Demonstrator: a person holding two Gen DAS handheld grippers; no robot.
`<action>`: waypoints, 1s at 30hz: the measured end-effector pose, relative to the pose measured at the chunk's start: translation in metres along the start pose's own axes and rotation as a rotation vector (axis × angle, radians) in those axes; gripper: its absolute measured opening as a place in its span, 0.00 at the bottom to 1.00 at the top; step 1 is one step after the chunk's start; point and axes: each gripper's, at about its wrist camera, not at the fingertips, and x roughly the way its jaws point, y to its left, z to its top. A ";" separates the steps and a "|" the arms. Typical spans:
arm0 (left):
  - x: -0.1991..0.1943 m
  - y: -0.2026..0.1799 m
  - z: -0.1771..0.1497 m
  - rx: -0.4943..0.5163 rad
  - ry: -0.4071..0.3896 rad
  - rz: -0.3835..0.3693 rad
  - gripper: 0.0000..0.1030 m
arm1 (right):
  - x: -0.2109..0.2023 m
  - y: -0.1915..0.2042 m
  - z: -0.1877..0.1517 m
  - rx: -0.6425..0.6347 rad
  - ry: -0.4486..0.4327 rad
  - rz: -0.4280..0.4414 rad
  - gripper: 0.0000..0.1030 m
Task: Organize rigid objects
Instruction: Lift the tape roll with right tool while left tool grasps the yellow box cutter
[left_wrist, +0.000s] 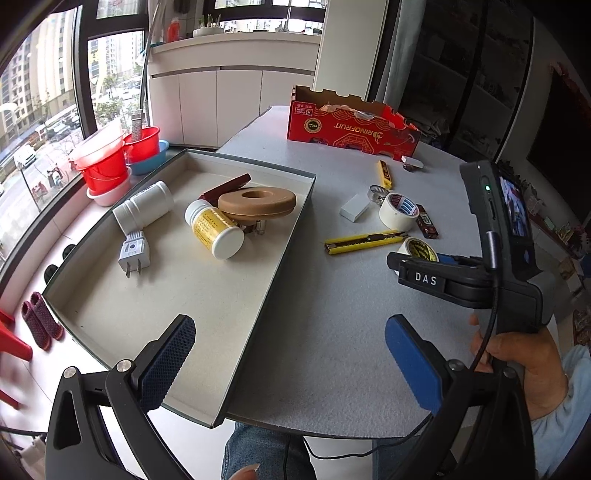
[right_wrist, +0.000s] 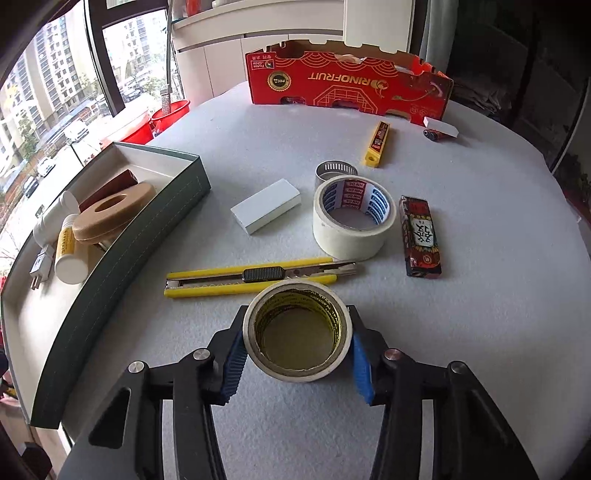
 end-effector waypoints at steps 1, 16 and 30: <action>-0.002 -0.006 0.003 0.018 -0.007 -0.003 1.00 | -0.006 -0.010 -0.007 0.027 0.000 0.004 0.48; 0.103 -0.131 0.068 0.409 0.069 -0.024 1.00 | -0.070 -0.099 -0.090 0.221 -0.043 -0.030 0.48; 0.149 -0.124 0.052 0.390 0.252 -0.195 1.00 | -0.070 -0.105 -0.095 0.234 -0.073 0.007 0.49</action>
